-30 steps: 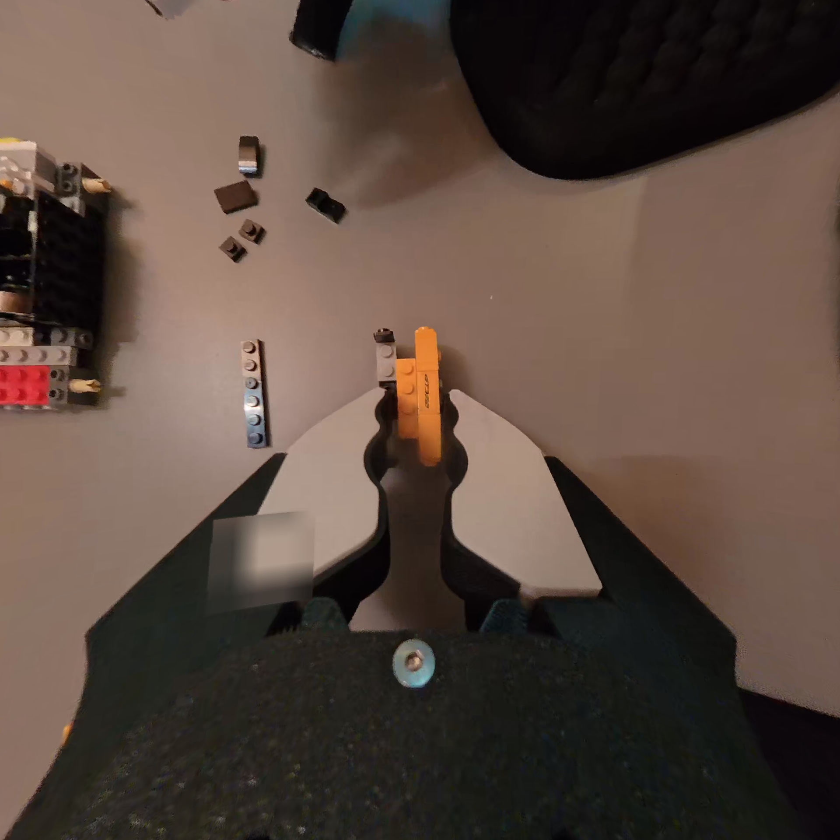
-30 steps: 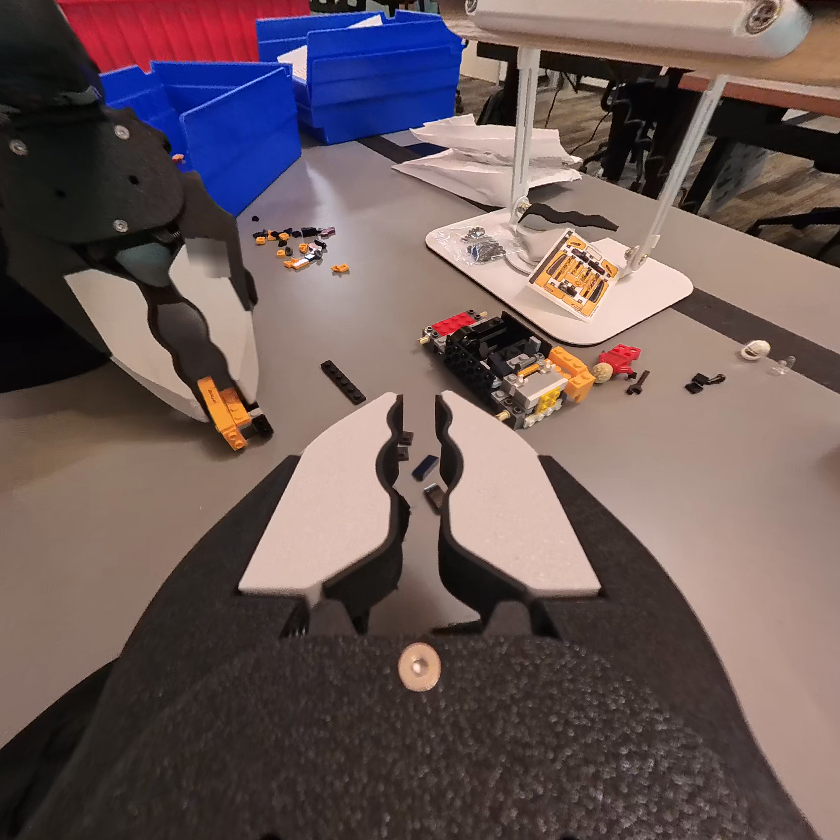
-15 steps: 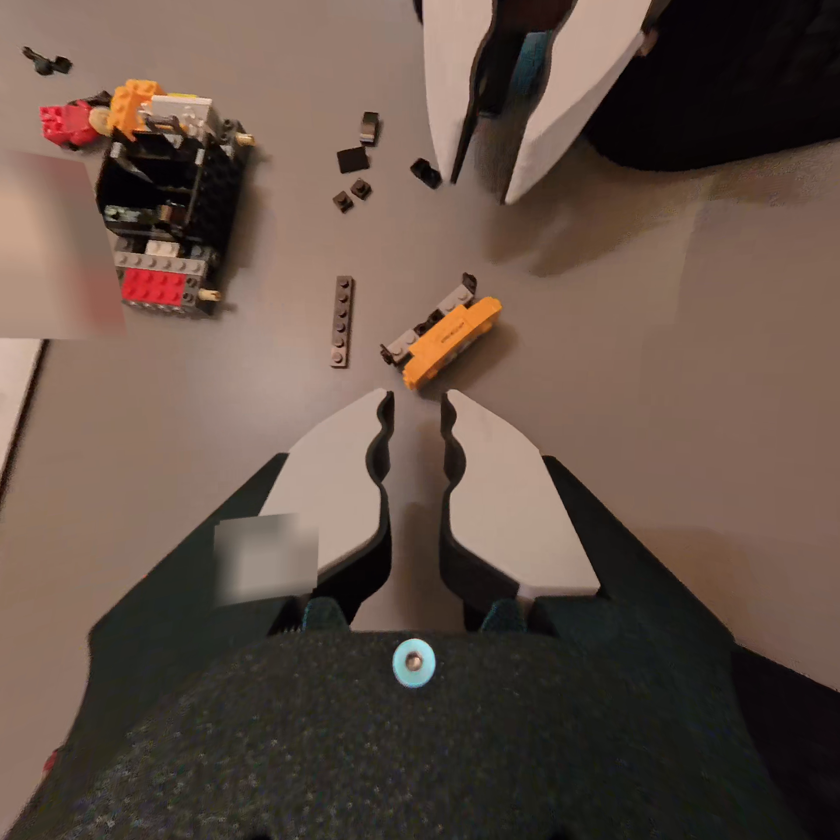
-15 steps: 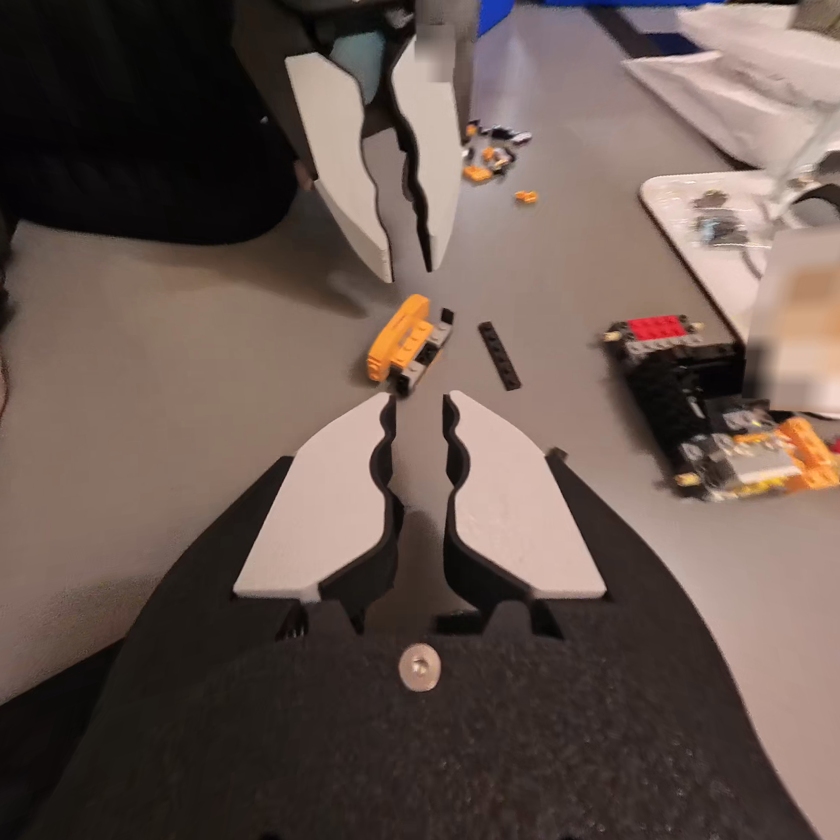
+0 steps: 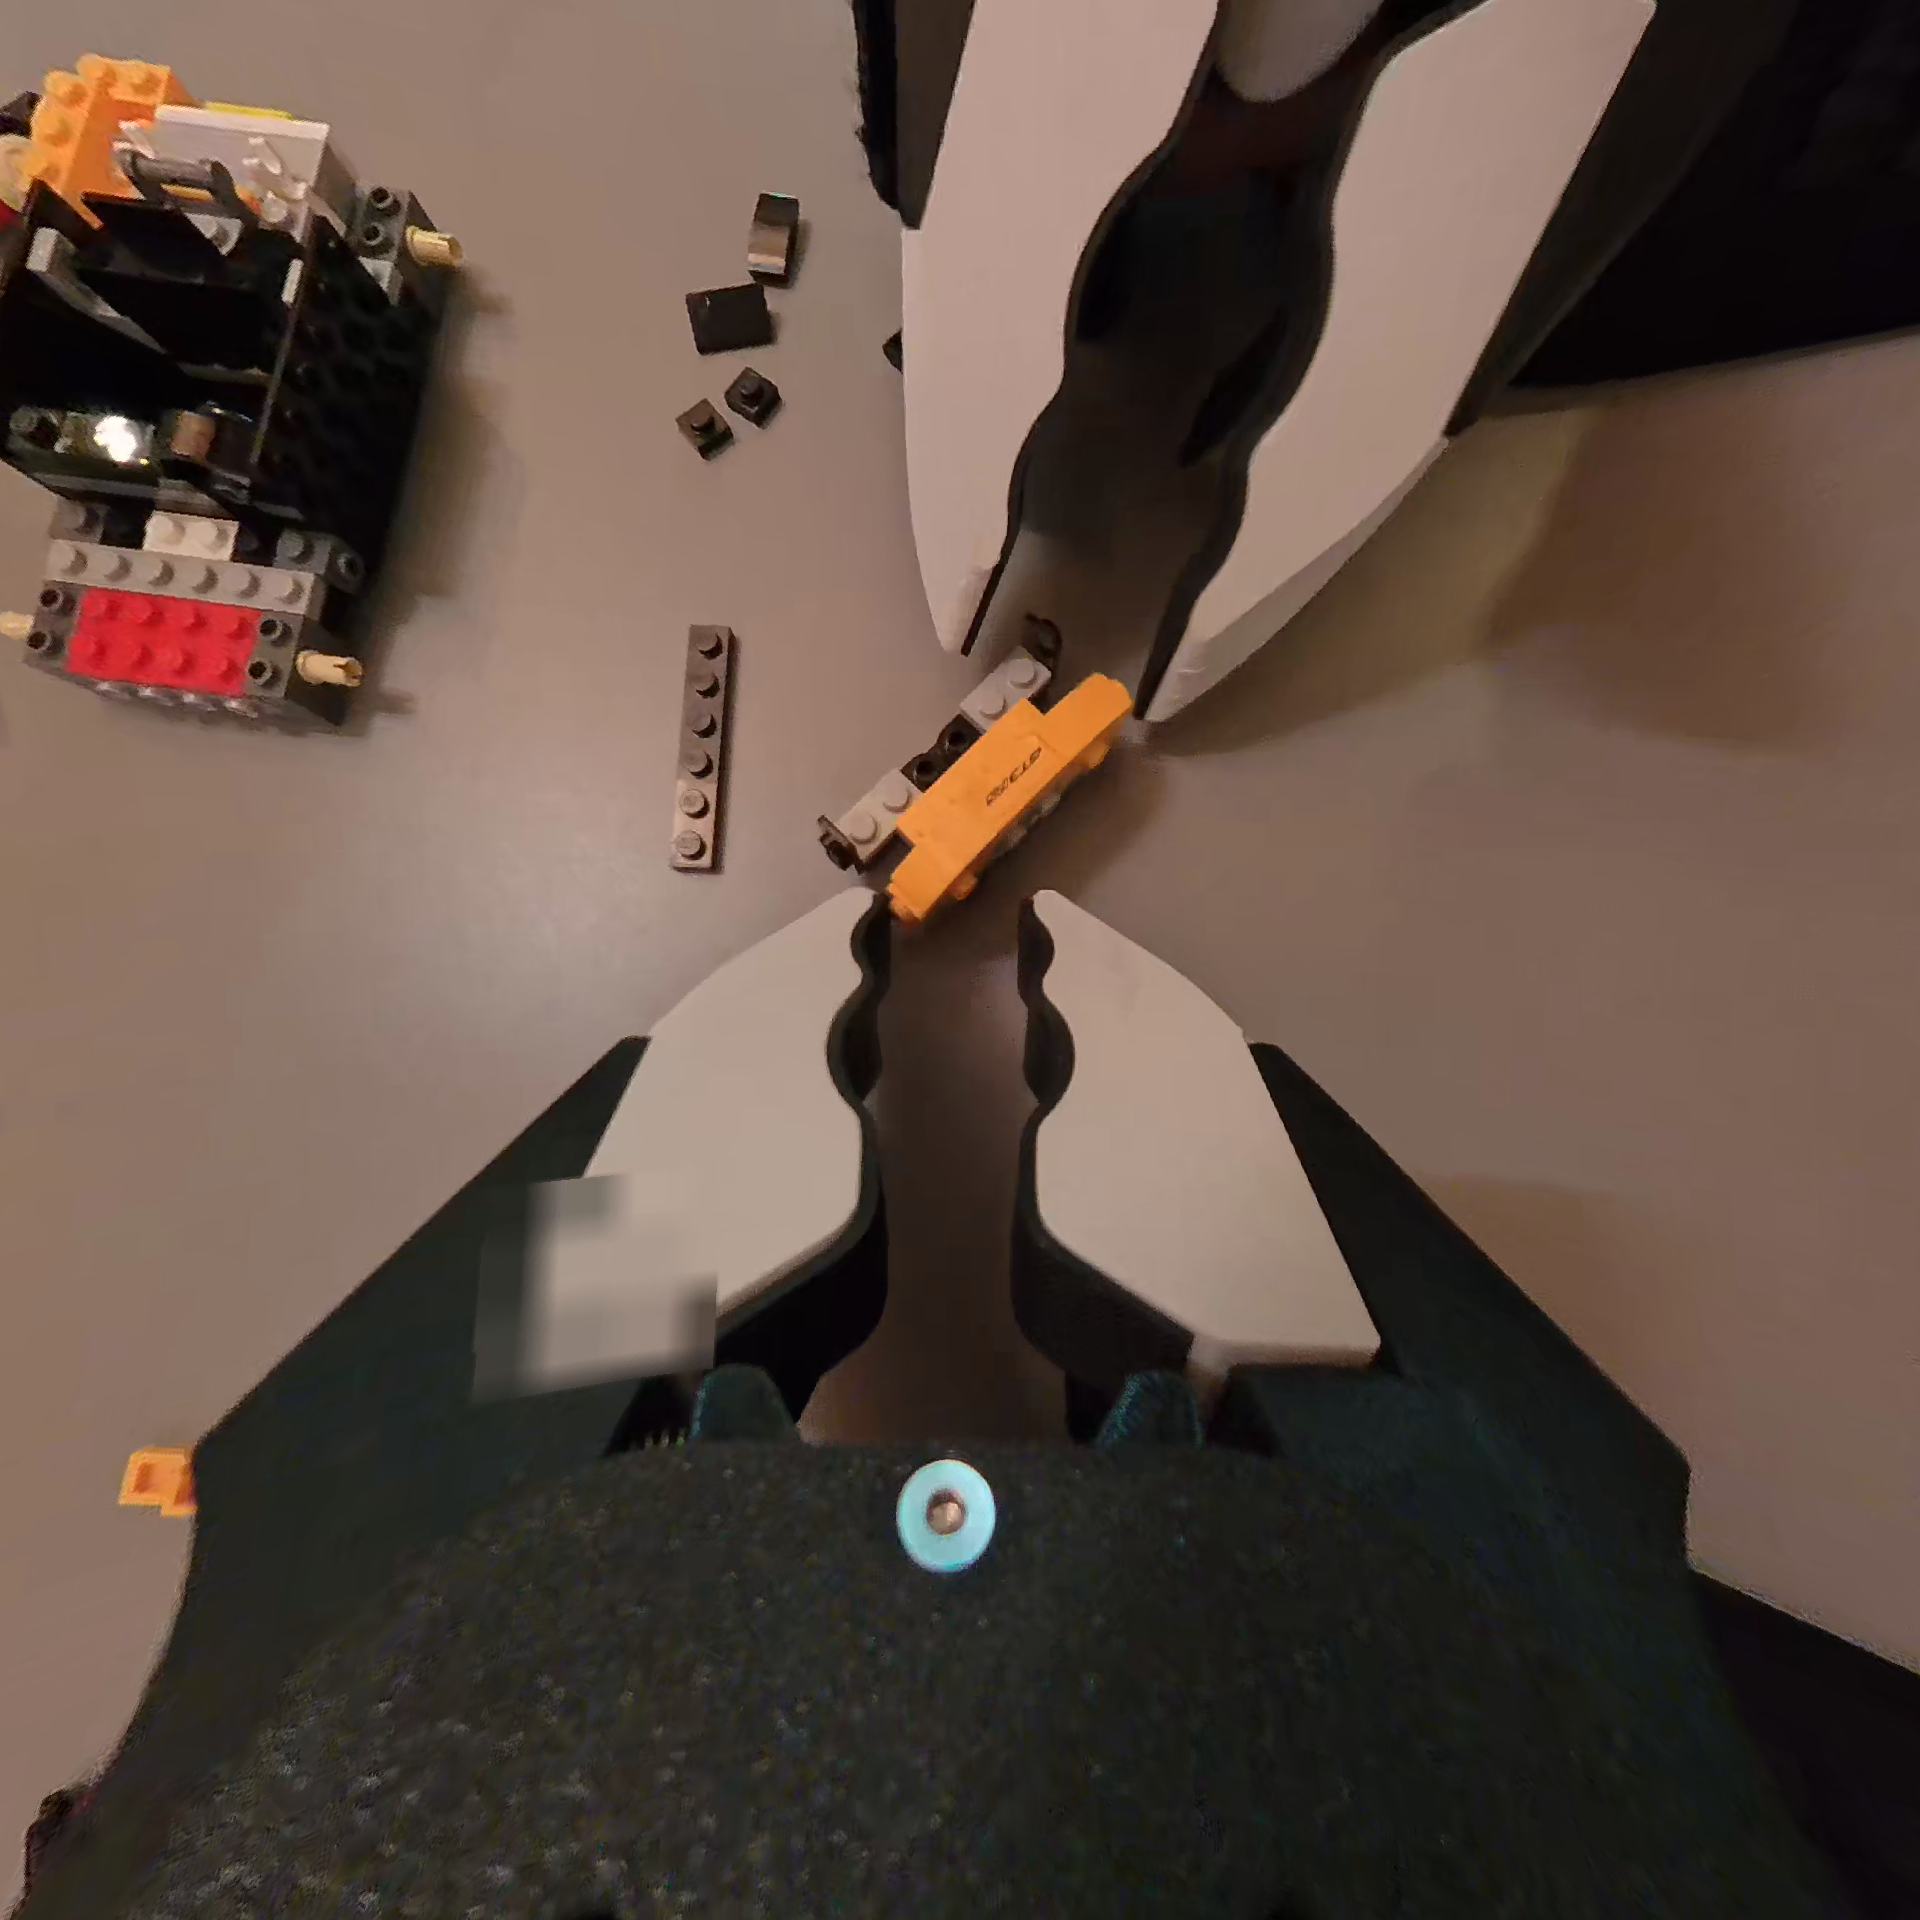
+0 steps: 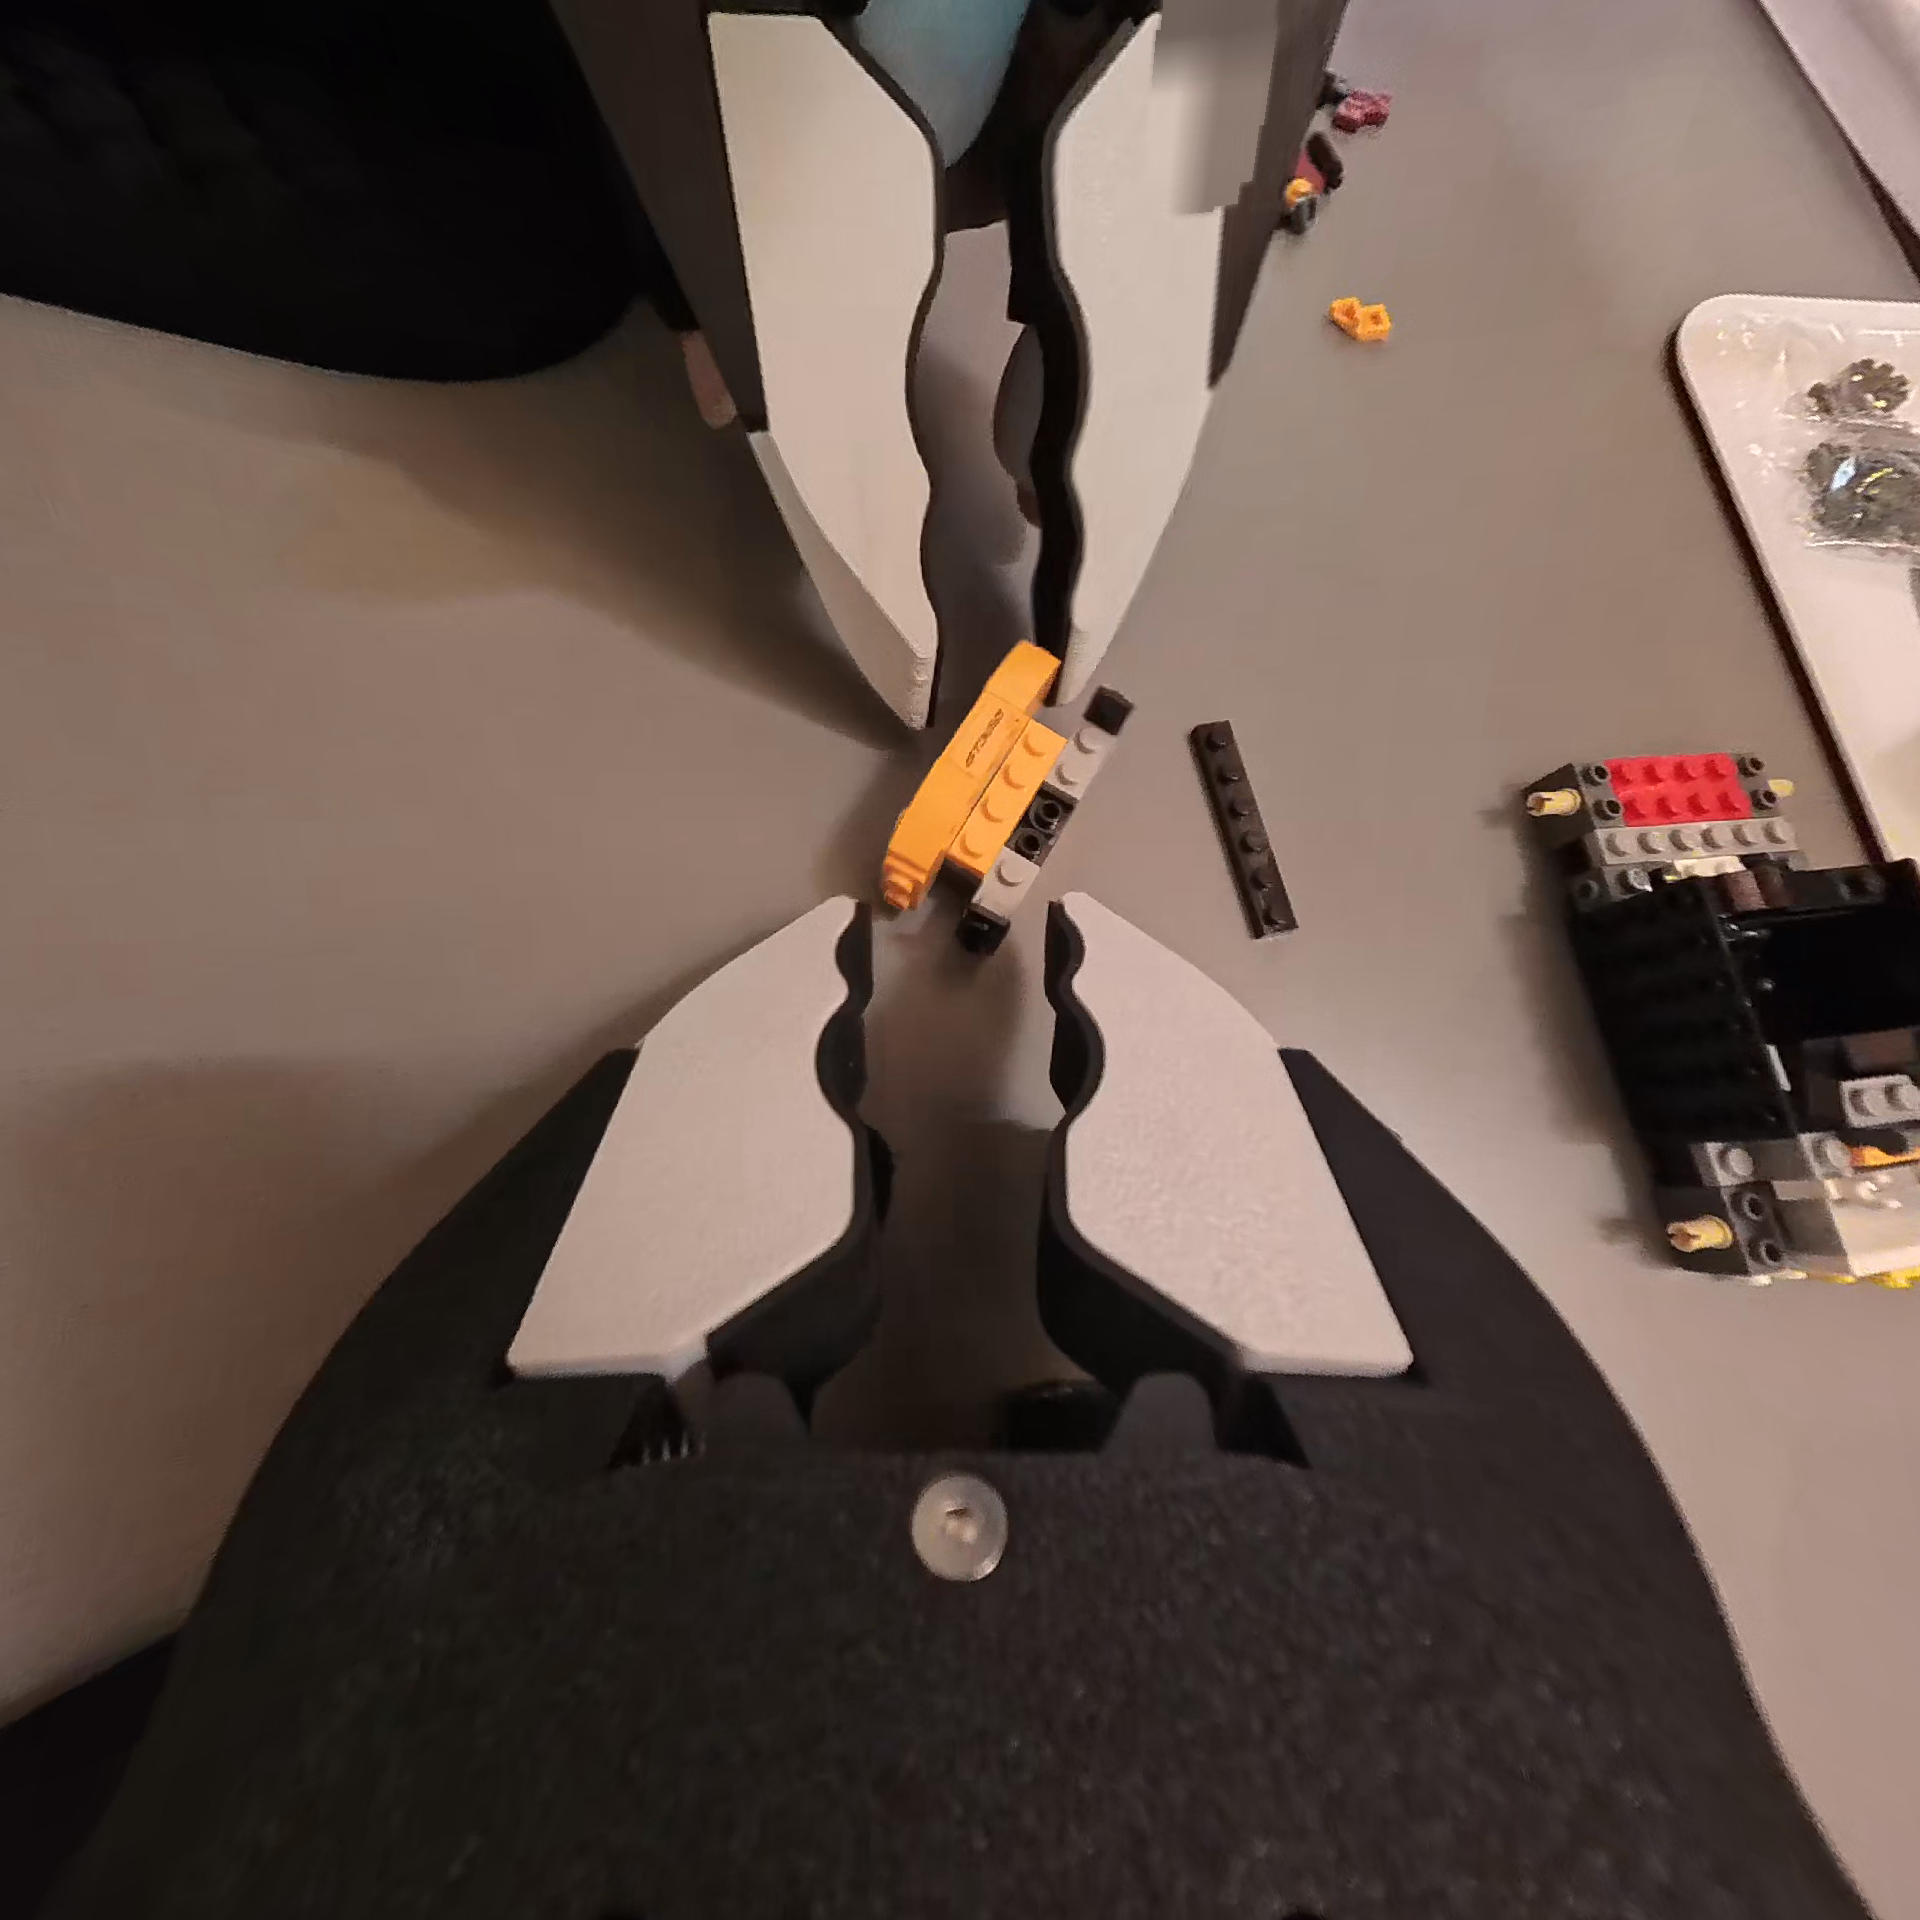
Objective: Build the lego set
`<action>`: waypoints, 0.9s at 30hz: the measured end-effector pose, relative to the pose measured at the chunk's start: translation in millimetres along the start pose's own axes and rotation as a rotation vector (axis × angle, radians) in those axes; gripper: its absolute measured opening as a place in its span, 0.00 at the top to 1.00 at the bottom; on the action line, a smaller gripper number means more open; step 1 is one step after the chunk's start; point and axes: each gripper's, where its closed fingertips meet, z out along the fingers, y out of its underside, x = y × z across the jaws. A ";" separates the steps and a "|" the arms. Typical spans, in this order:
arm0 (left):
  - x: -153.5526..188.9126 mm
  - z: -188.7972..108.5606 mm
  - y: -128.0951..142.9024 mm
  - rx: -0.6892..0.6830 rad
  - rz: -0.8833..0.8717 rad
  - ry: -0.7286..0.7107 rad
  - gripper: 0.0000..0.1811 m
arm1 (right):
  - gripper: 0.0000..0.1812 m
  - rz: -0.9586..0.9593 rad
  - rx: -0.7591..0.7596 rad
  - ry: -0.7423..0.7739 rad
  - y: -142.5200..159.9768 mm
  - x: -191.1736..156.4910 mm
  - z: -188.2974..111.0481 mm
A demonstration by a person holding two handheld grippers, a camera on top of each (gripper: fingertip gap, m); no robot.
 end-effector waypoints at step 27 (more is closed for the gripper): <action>-50.7 -9.1 -4.9 0.123 -0.162 -0.236 0.91 | 0.90 -0.072 0.218 -0.104 -22.3 -19.0 -22.4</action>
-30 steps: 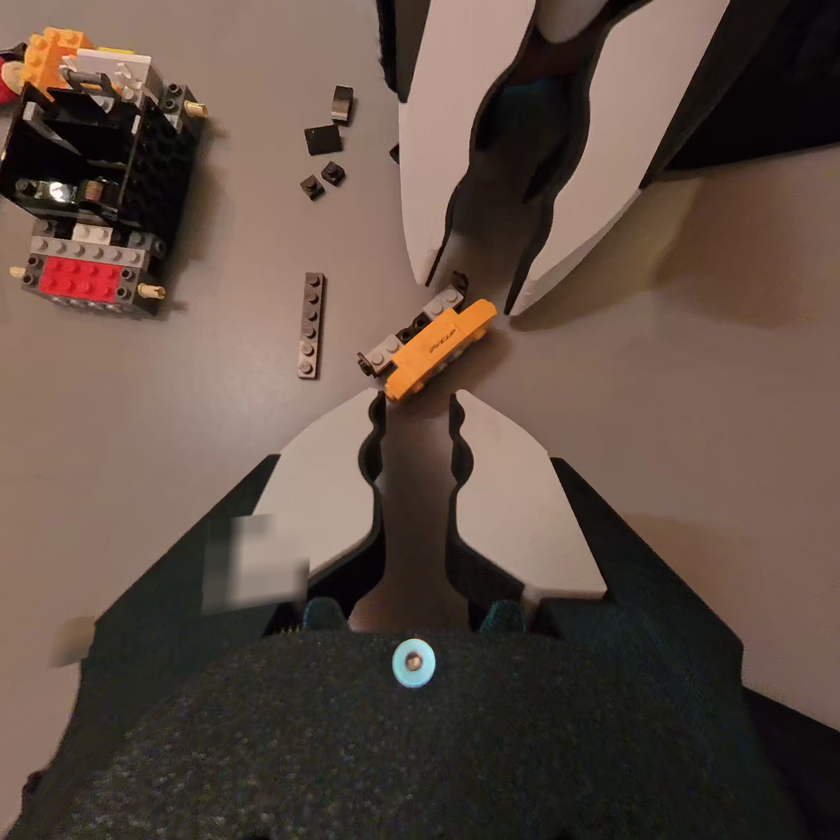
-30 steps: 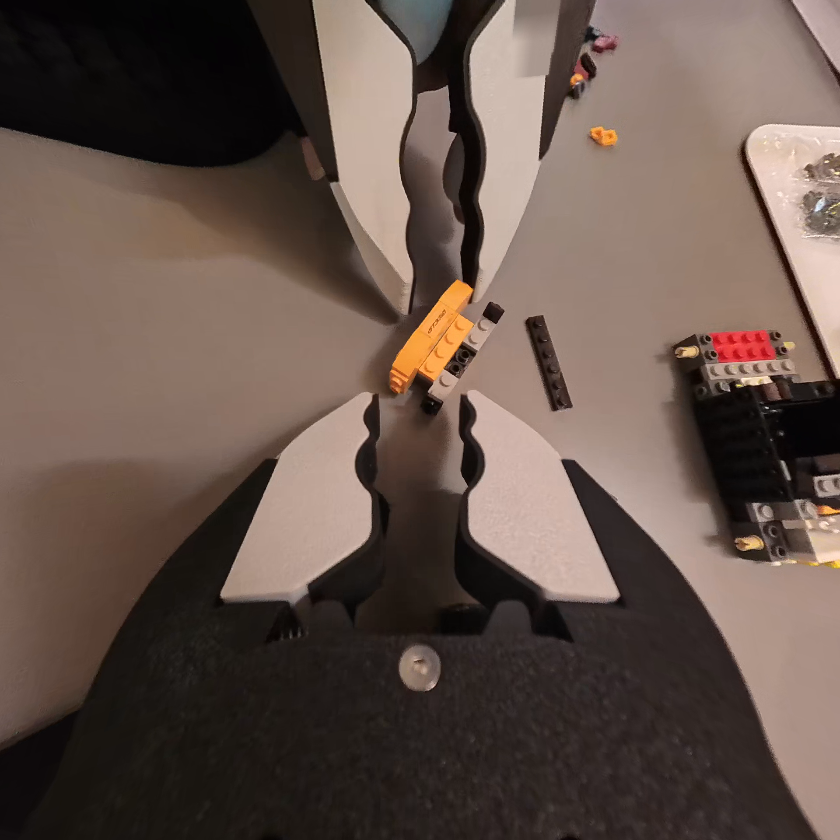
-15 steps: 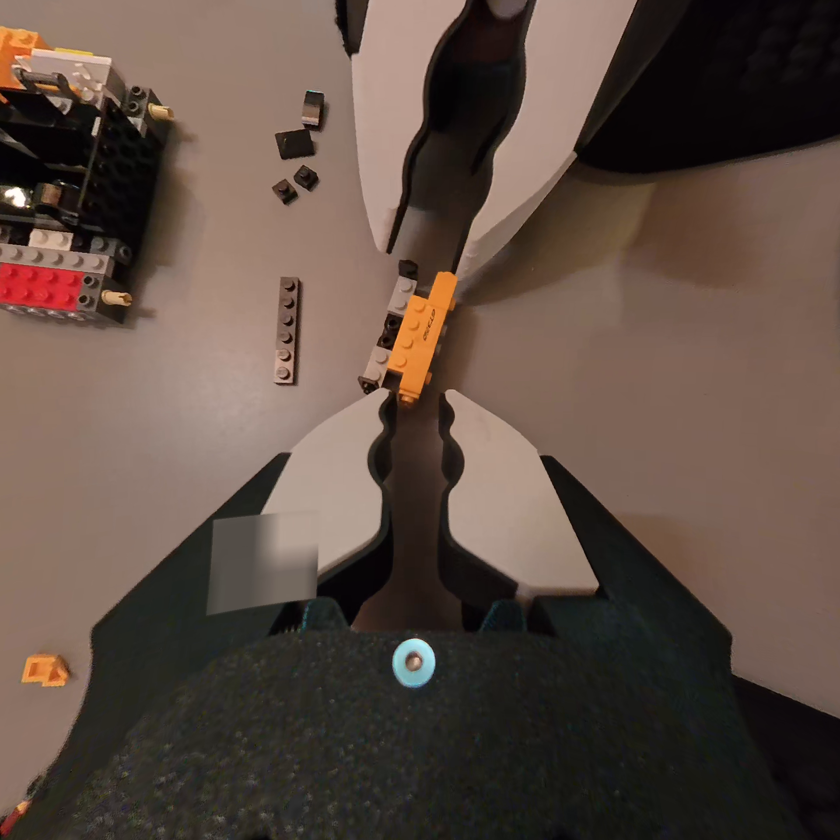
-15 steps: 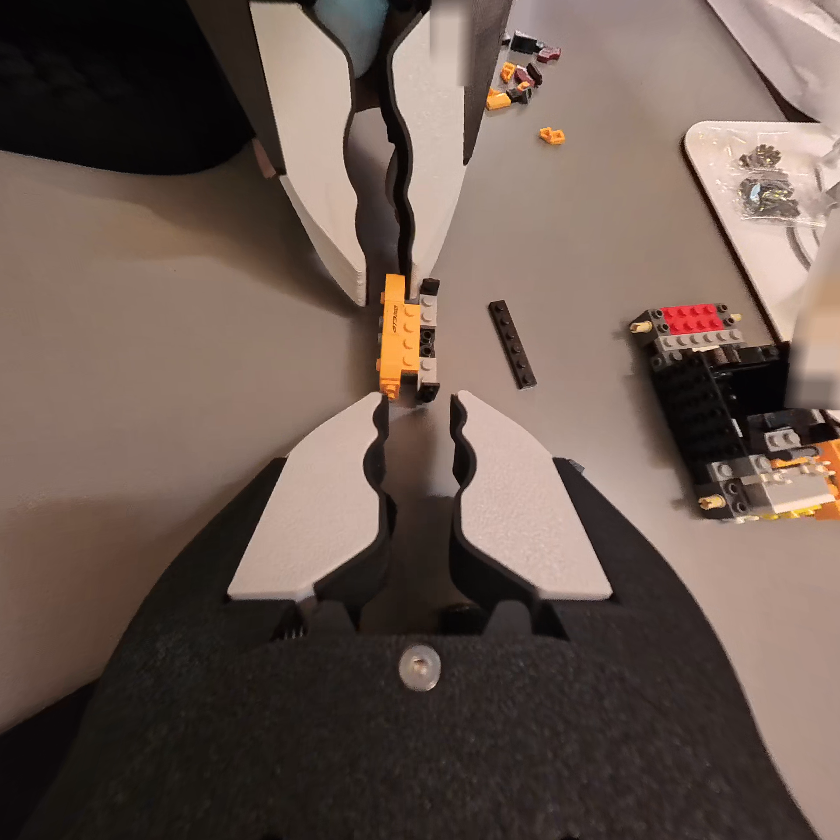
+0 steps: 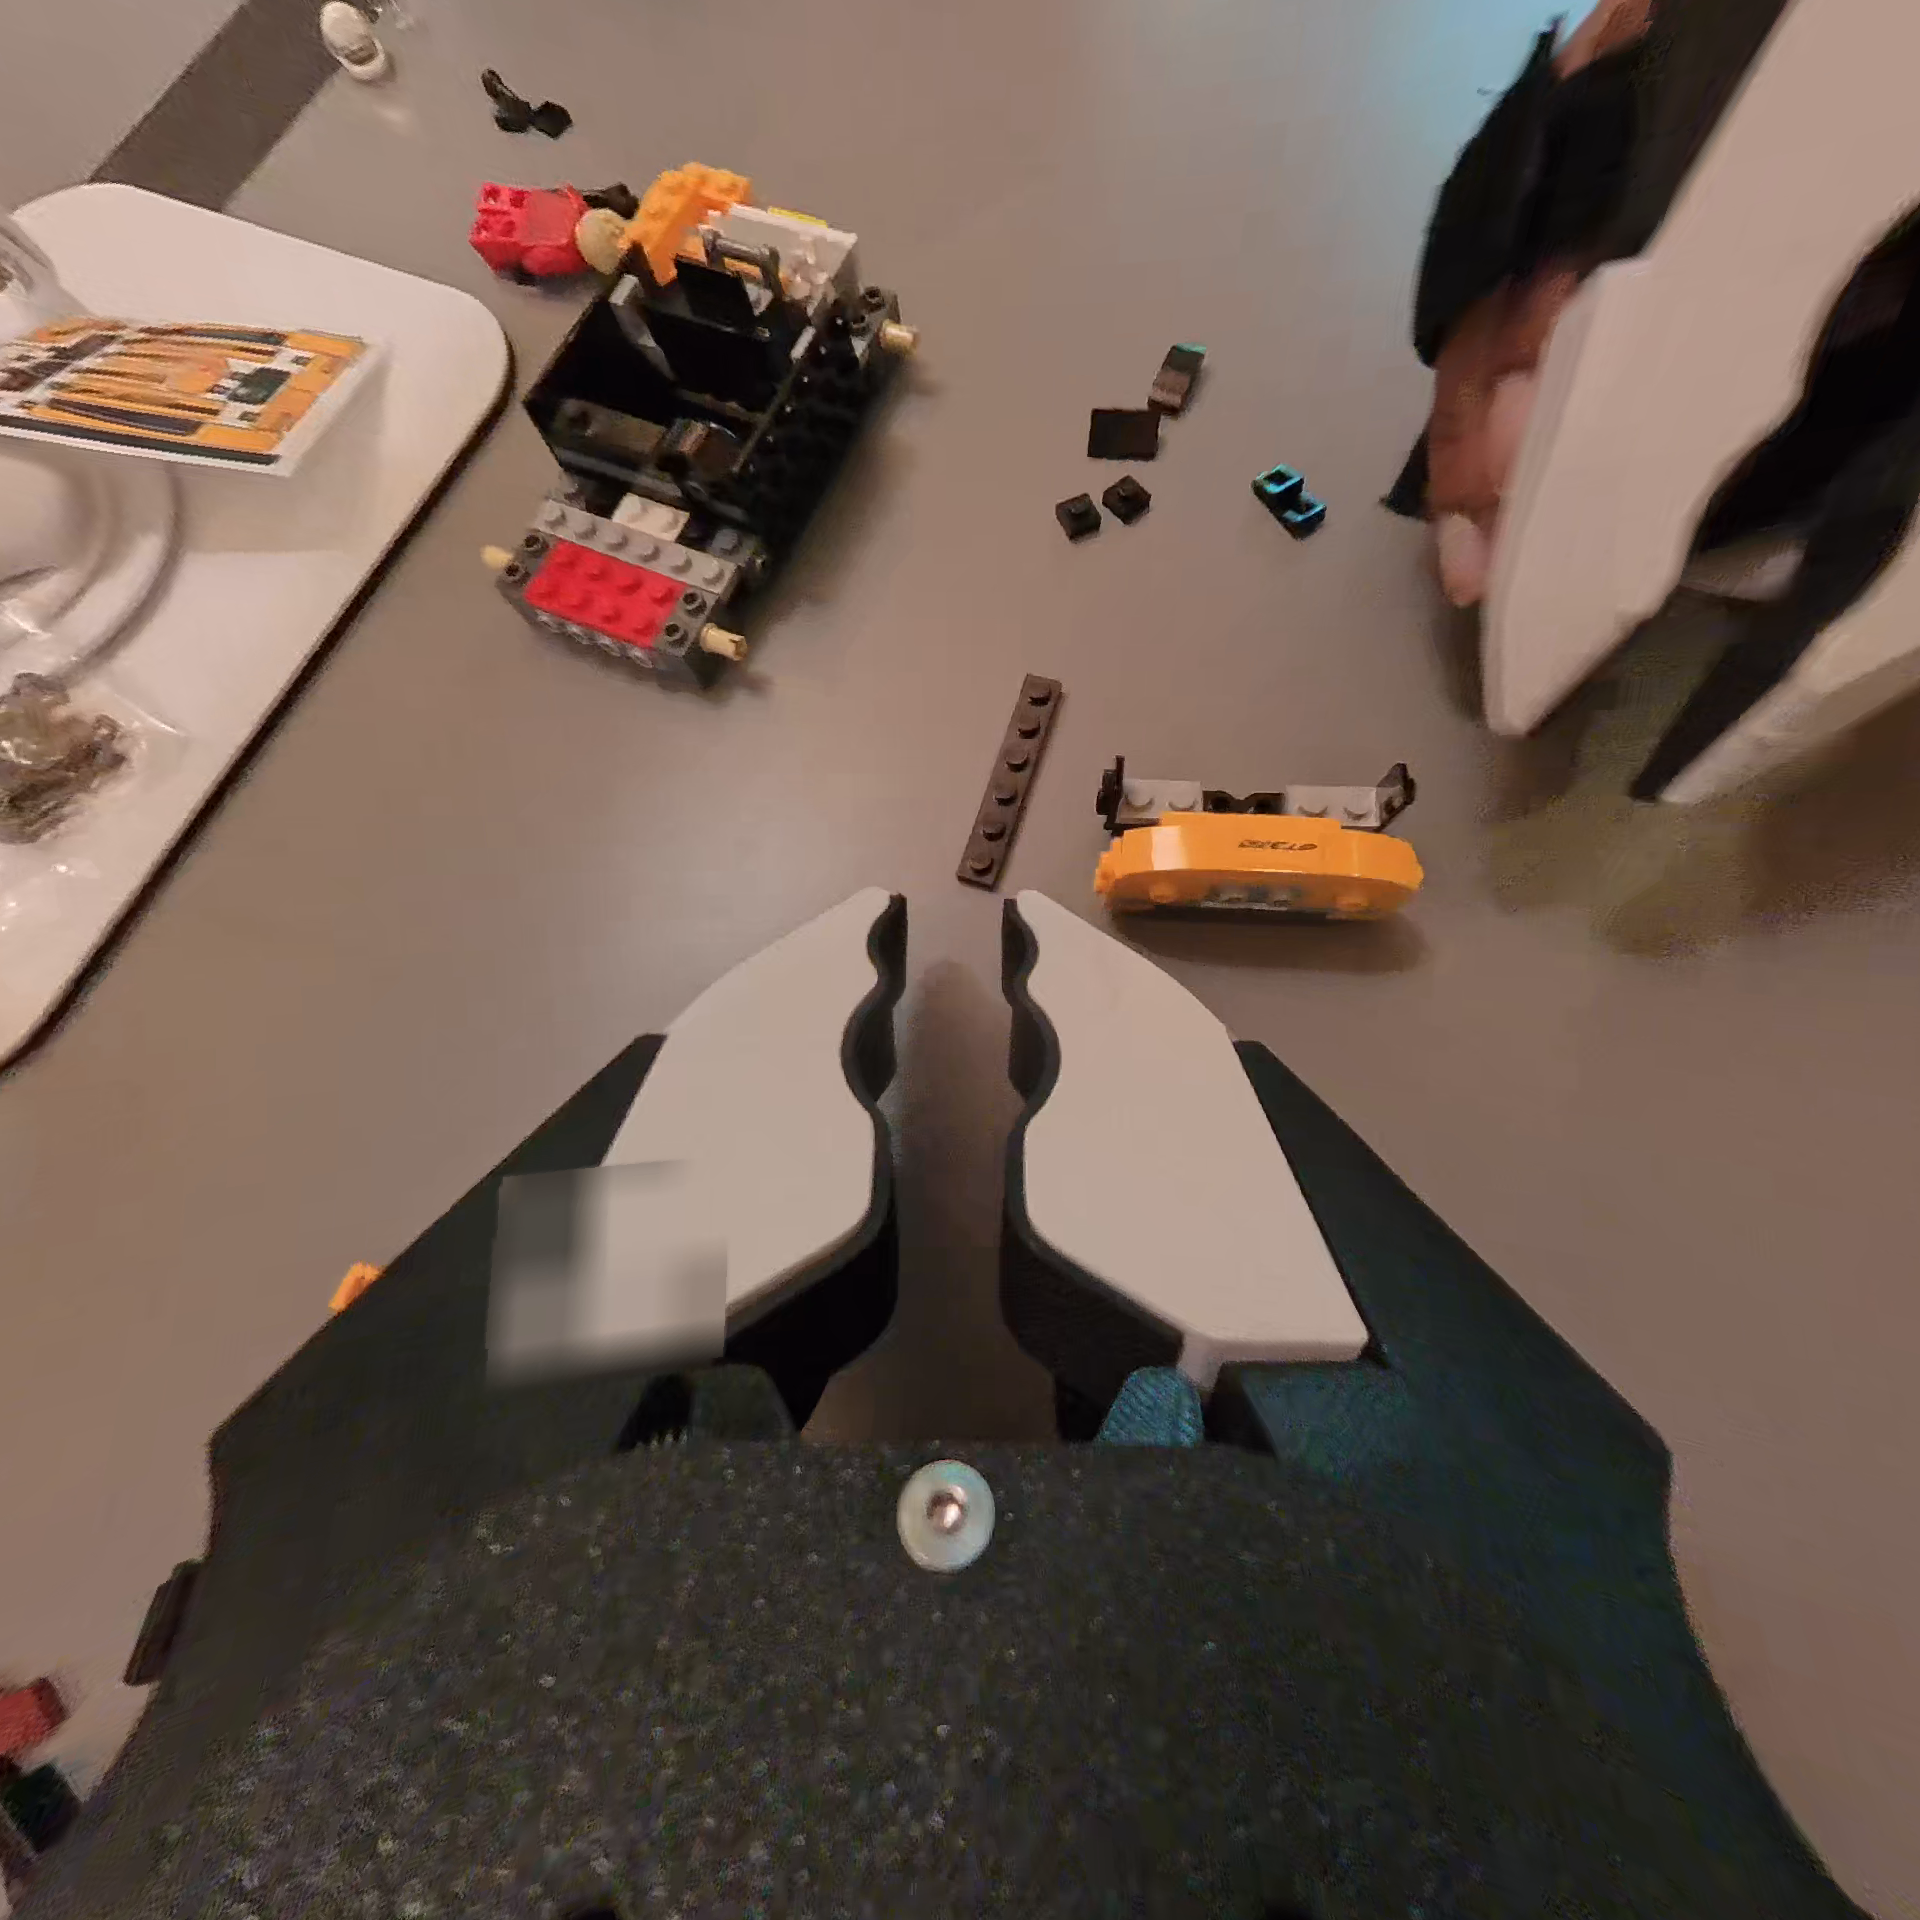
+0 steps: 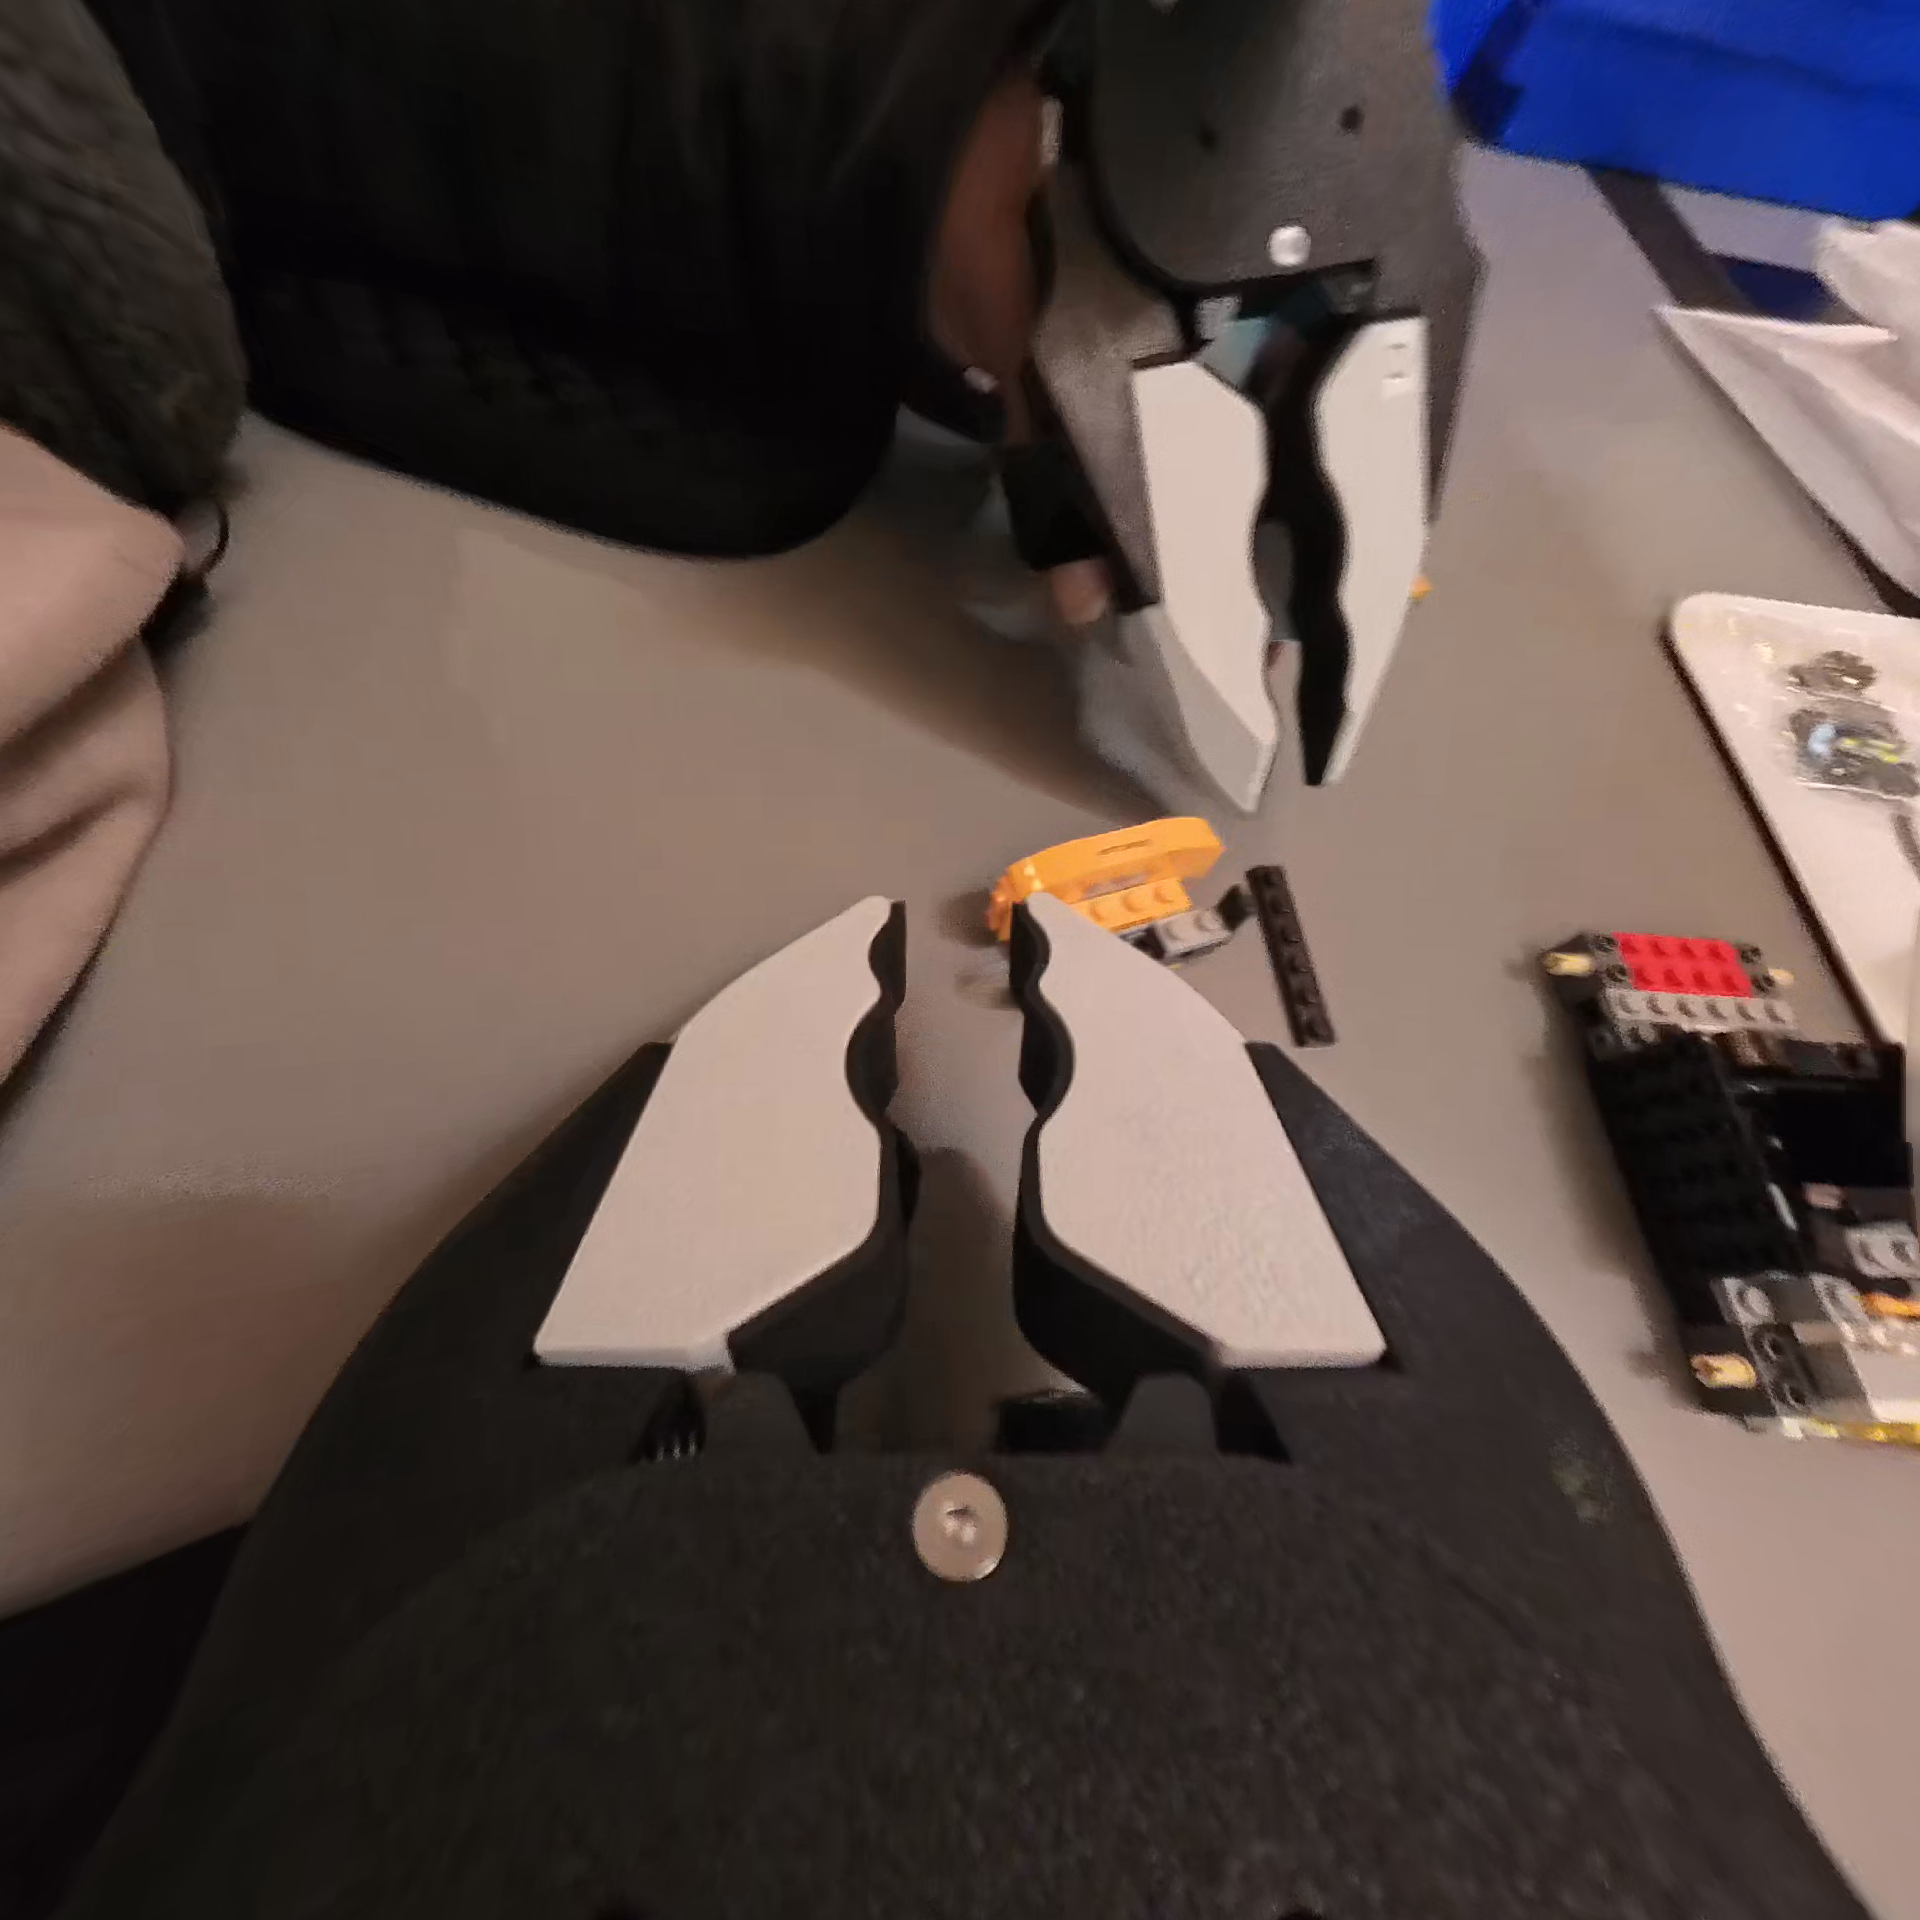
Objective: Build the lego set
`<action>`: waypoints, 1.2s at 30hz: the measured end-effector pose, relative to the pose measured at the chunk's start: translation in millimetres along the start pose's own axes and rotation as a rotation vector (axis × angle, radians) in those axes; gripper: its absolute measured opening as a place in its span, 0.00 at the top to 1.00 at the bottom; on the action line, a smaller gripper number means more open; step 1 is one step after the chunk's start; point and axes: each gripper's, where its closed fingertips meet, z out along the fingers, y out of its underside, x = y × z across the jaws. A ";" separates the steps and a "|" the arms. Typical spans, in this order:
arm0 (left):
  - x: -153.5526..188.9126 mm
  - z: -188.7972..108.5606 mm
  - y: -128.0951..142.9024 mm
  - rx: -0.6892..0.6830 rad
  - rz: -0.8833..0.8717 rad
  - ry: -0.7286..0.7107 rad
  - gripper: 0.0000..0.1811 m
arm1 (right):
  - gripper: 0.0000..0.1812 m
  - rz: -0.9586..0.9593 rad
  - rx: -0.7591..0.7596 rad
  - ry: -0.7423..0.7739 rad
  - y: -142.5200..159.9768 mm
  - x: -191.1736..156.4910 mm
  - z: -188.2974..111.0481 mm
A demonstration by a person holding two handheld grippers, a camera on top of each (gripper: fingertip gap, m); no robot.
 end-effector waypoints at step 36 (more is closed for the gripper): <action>98.0 -6.2 0.6 -0.031 0.305 0.756 0.86 | 0.76 -0.028 -0.186 -0.124 25.4 2.4 11.3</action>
